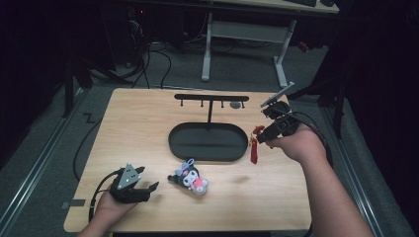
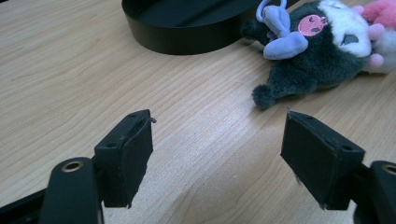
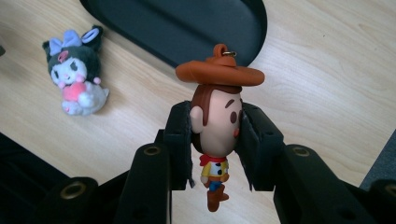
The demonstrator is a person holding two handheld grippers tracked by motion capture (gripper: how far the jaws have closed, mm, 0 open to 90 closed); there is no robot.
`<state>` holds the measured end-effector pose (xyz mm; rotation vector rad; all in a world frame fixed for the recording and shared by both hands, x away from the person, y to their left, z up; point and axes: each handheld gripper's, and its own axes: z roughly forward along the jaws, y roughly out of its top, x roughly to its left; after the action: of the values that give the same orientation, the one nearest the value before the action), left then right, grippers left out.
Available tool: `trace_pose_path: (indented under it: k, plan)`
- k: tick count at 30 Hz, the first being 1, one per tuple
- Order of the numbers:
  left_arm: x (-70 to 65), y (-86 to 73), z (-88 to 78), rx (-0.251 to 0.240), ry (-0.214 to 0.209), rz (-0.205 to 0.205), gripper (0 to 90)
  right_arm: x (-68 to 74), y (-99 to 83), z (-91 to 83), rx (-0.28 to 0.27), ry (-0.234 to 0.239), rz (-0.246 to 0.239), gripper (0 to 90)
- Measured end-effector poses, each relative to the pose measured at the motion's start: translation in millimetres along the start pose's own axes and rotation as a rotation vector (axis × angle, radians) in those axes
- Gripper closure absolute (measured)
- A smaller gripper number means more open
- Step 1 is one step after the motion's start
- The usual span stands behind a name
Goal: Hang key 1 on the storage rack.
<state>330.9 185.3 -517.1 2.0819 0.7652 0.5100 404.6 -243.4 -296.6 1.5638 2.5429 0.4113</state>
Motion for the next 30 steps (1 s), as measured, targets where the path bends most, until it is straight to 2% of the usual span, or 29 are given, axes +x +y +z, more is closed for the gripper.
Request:
trace_pose_path:
  k: [9,13,30]
  plan:
    - [0.5,0.0,-0.7,-0.001,-0.002,0.001,25.2,0.9,26.6,7.3,-0.024,0.006,-0.010,66.8]
    - [0.4,-0.3,-0.3,0.003,-0.002,0.005,25.2,2.4,36.8,8.2,-0.030,-0.008,-0.009,66.8]
    - [1.6,-1.2,-0.4,0.003,-0.003,0.002,25.4,-6.6,63.7,16.9,-0.054,-0.028,0.020,66.7]
